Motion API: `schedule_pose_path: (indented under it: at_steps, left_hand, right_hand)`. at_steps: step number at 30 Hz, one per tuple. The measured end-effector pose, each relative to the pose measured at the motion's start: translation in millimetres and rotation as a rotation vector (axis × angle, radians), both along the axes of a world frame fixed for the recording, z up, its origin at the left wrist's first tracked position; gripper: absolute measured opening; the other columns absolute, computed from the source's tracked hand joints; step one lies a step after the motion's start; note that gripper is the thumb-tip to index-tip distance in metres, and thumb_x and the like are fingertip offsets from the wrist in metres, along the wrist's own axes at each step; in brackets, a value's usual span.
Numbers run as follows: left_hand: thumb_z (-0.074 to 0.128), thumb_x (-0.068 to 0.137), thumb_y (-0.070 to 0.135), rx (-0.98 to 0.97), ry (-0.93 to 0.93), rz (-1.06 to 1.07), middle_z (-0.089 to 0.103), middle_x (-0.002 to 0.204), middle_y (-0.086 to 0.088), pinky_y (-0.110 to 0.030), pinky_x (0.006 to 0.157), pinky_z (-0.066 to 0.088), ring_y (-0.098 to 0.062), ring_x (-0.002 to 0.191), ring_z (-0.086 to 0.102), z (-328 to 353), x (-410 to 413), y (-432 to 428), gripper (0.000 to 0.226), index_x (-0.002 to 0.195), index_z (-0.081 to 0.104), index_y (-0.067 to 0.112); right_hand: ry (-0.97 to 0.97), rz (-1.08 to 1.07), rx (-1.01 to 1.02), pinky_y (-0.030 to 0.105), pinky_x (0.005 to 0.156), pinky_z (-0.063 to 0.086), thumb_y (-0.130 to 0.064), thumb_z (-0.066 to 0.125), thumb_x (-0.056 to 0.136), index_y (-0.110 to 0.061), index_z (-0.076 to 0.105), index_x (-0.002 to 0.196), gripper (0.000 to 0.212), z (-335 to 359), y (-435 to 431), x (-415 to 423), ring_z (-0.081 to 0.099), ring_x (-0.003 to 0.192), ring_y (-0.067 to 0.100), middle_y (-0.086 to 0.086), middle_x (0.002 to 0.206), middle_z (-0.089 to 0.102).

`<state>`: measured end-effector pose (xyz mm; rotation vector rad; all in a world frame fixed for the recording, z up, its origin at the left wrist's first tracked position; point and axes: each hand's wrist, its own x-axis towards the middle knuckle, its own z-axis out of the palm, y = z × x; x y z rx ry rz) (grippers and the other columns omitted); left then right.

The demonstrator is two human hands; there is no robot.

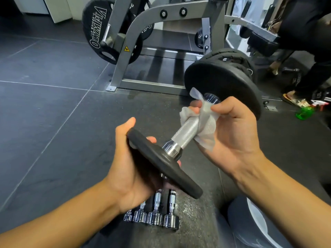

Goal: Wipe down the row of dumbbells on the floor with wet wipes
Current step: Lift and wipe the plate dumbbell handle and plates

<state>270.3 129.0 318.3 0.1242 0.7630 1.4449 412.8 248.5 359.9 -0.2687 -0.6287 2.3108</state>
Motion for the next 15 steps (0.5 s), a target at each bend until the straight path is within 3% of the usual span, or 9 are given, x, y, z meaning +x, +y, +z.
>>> schedule_pose_path:
  at_steps: [2,3,5,7,8,10,12,13,15]
  left_hand:
    - [0.085,0.051,0.066,0.151,0.282,0.079,0.058,0.086,-0.006,-0.044,0.082,0.056,-0.025,0.081,0.063,5.6,3.1,-0.7,0.062,0.09,0.058,0.025]
    - [0.09,0.044,0.062,0.242,0.505,0.111,0.058,0.091,0.0,-0.038,0.081,0.056,-0.019,0.084,0.061,7.8,3.5,-2.3,0.069,0.094,0.055,0.031]
    - [0.09,0.043,0.059,0.366,1.127,0.159,0.053,0.11,0.01,-0.028,0.083,0.052,-0.012,0.094,0.058,5.1,5.1,-0.8,0.086,0.107,0.04,0.033]
    - [0.082,0.062,0.063,0.549,1.698,0.392,0.041,0.122,-0.006,-0.023,0.096,0.043,-0.016,0.114,0.051,-2.5,4.4,3.9,0.075,0.108,0.039,0.023]
    - [0.078,0.069,0.065,0.665,1.879,0.49,0.039,0.12,-0.013,-0.027,0.104,0.039,-0.022,0.122,0.047,-3.0,3.7,4.8,0.069,0.107,0.043,0.018]
    - [0.082,0.066,0.062,0.869,2.181,0.508,0.038,0.122,-0.015,-0.056,0.107,0.036,-0.039,0.126,0.044,-7.5,0.3,8.0,0.07,0.109,0.048,0.019]
    - [0.083,0.065,0.054,0.947,2.394,0.485,0.038,0.124,-0.012,-0.074,0.1,0.032,-0.045,0.126,0.043,-8.5,1.3,8.7,0.066,0.113,0.048,0.025]
    - [0.082,0.065,0.053,0.928,2.391,0.478,0.038,0.124,-0.011,-0.073,0.098,0.033,-0.045,0.126,0.044,-7.8,2.5,6.4,0.066,0.114,0.048,0.026]
    - [0.086,0.057,0.055,0.791,2.168,0.41,0.036,0.125,-0.011,-0.06,0.097,0.042,-0.041,0.123,0.045,-4.4,2.8,4.1,0.076,0.114,0.047,0.024]
  right_hand:
    - [-0.048,-0.054,-0.015,0.036,0.092,0.046,-0.005,0.06,0.064,-0.007,0.041,0.113,0.052,0.7,-0.5,1.4,0.049,0.074,0.016,0.007,0.085,0.046]
    - [-0.057,-0.069,-0.02,0.034,0.094,0.042,-0.007,0.058,0.065,-0.008,0.042,0.105,0.044,0.8,-2.4,2.2,0.051,0.072,0.017,0.007,0.082,0.045]
    - [-0.094,-0.094,-0.013,0.033,0.097,0.034,-0.009,0.054,0.065,-0.012,0.042,0.093,0.03,0.4,-9.5,-0.1,0.053,0.069,0.02,0.009,0.078,0.042]
    - [-0.1,-0.06,-0.035,0.034,0.097,0.041,-0.008,0.056,0.063,-0.012,0.043,0.093,0.033,-4.6,-16.7,-5.8,0.054,0.073,0.024,0.012,0.086,0.043]
    - [-0.094,-0.009,-0.041,0.035,0.093,0.045,-0.01,0.056,0.064,-0.011,0.042,0.101,0.039,-9.0,-20.4,-8.9,0.053,0.078,0.025,0.015,0.098,0.041]
    - [-0.131,0.106,-0.047,0.037,0.09,0.042,-0.016,0.049,0.072,-0.011,0.036,0.119,0.049,-12.2,-26.9,-12.7,0.047,0.092,0.03,0.014,0.118,0.028]
    - [-0.162,0.2,-0.06,0.037,0.095,0.039,-0.023,0.041,0.079,-0.01,0.043,0.125,0.048,-13.6,-30.4,-12.0,0.046,0.101,0.031,0.015,0.119,0.037]
    - [-0.167,0.232,-0.08,0.036,0.093,0.04,-0.024,0.039,0.08,-0.009,0.045,0.124,0.046,-11.0,-33.4,-13.1,0.052,0.097,0.029,0.015,0.114,0.046]
    - [-0.149,0.227,-0.084,0.037,0.09,0.045,-0.024,0.04,0.08,-0.014,0.038,0.125,0.047,-12.5,-34.8,-15.2,0.058,0.089,0.029,0.016,0.104,0.051]
